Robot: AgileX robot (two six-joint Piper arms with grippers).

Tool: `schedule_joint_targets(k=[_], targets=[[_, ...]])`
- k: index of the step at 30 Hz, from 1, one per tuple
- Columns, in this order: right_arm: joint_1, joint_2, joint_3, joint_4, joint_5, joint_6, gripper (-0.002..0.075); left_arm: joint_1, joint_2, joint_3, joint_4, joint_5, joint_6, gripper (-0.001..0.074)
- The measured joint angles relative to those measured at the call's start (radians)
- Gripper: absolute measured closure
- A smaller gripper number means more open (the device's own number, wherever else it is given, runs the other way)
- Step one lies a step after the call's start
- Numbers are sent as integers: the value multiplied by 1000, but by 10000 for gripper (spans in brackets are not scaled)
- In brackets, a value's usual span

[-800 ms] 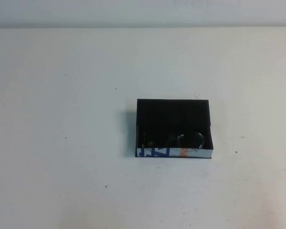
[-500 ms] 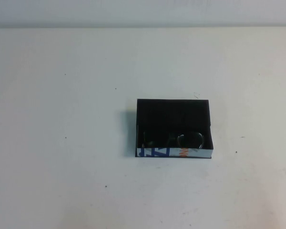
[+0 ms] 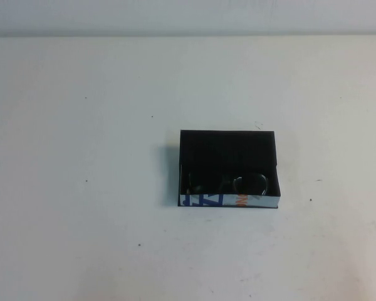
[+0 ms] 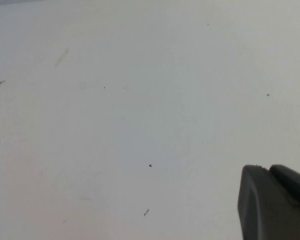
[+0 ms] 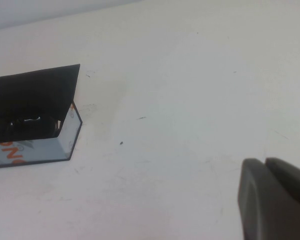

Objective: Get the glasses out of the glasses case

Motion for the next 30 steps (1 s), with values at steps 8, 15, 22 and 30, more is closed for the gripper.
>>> schedule_joint_targets(k=[8,15,22,30], targets=[[0,0,0,6,0,0,743,0,0,0,0,0,0,740],[0,0,-57,77,-103,77,743,0,0,0,0,0,0,740],[0,126,-443,-2,-23,102,743,0,0,0,0,0,0,740],[0,540,-665,52,230,-216,743,0,0,0,0,0,0,740]])
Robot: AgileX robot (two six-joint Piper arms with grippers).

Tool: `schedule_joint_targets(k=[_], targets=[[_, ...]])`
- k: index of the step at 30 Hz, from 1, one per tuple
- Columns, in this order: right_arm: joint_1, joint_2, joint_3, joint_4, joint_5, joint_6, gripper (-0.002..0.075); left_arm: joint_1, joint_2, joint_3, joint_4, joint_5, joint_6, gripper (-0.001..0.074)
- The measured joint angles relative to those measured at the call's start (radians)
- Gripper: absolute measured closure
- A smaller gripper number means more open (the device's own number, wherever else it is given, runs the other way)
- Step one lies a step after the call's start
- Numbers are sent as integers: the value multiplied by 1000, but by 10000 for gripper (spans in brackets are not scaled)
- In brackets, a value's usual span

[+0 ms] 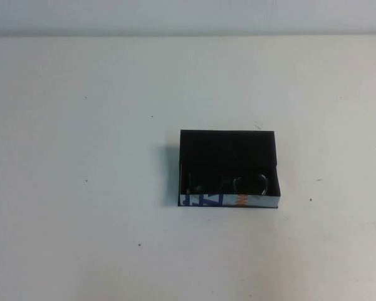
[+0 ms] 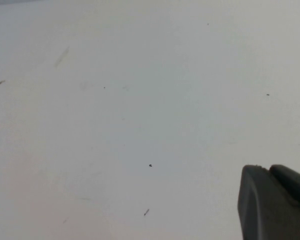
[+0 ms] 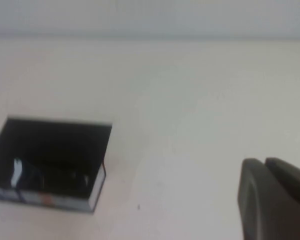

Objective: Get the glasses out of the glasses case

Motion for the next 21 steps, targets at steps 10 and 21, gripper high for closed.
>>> schedule_joint_targets(k=[10,21], targets=[[191,522,-402,4,442,-406,743,0,0,0,0,0,0,740],[384,900,-645,-111,564,-657,743,0,0,0,0,0,0,740]])
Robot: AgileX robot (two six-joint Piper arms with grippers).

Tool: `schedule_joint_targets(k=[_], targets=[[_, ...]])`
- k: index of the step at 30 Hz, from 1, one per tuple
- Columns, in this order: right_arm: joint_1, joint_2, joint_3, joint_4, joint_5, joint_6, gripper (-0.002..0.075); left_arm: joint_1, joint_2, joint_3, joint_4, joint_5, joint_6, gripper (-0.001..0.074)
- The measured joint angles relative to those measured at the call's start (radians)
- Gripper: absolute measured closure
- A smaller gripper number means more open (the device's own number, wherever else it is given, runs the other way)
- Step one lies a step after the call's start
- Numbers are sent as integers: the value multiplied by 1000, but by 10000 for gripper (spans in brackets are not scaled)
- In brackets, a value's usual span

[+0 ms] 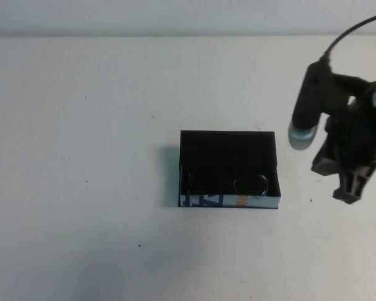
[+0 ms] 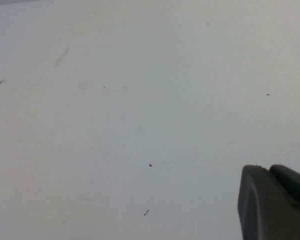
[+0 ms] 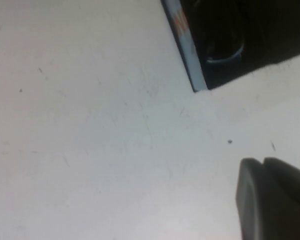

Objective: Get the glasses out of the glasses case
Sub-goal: Pick up the glasses from the glasses case

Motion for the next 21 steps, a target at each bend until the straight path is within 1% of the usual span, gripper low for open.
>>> schedule_joint_targets(k=[4,7,10,15,17,21], targets=[[9,131,-67,65,-3,-168,741,0,0,0,0,0,0,740],[23,217,-131,113,4,-254,718,0,0,0,0,0,0,740],[41,306,-207,119,29,-301,652,0,0,0,0,0,0,740],[70,453,-357,109,61,-319,465,0,0,0,0,0,0,740],[77,506,-413,109,61,-311,431,0,0,0,0,0,0,740],[82,589,-482,109,48,-284,414,0,0,0,0,0,0,740]])
